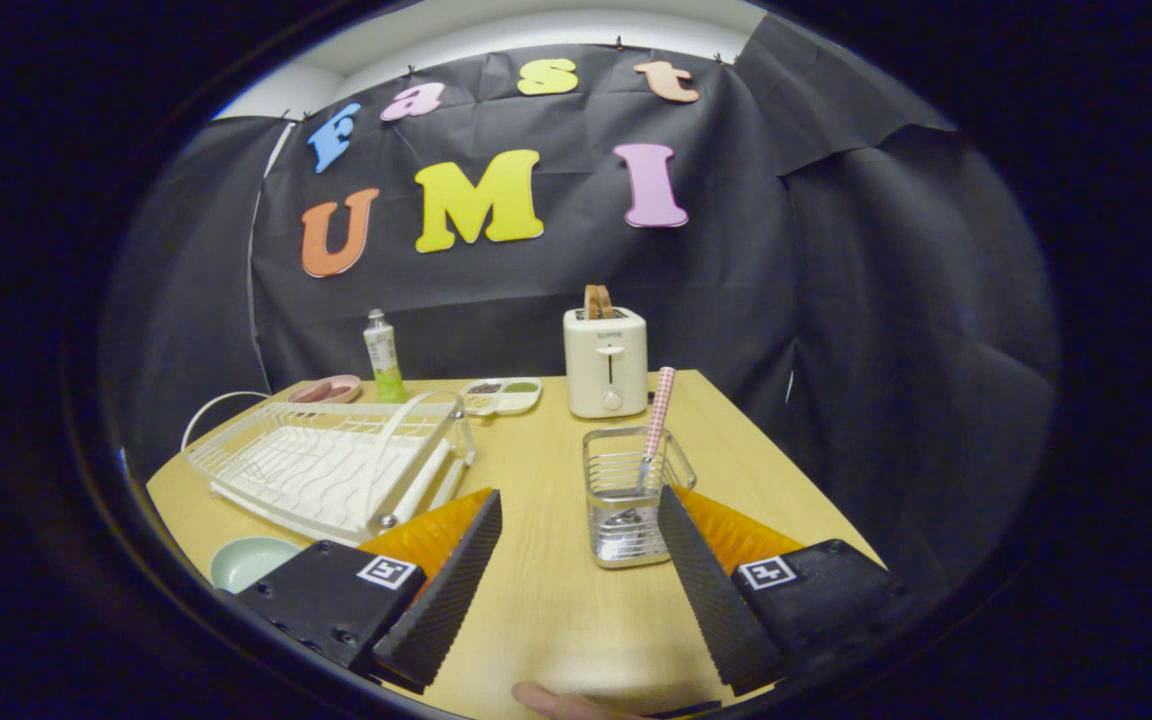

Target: Take the plate from the dish rack, then take the spoon from the basket and place it into the plate.

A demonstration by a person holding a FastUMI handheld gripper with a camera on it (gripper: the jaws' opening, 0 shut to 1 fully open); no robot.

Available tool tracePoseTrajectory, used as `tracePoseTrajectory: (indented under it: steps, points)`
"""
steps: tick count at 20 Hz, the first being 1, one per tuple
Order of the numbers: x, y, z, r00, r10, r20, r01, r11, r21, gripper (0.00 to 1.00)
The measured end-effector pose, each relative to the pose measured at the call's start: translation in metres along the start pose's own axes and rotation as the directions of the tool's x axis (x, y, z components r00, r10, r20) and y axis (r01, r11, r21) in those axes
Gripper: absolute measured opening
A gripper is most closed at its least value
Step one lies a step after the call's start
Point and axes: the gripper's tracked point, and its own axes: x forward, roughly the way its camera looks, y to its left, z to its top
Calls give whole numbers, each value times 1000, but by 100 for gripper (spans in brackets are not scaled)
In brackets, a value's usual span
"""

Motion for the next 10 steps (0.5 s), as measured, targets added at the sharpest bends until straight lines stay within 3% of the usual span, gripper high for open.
tracePoseTrajectory:
  steps: [7,10]
  points:
    - [70,-32,42,1000,-12,-9,13,1000,19,99]
    - [89,-42,61,1000,-30,2,30,994,101,98]
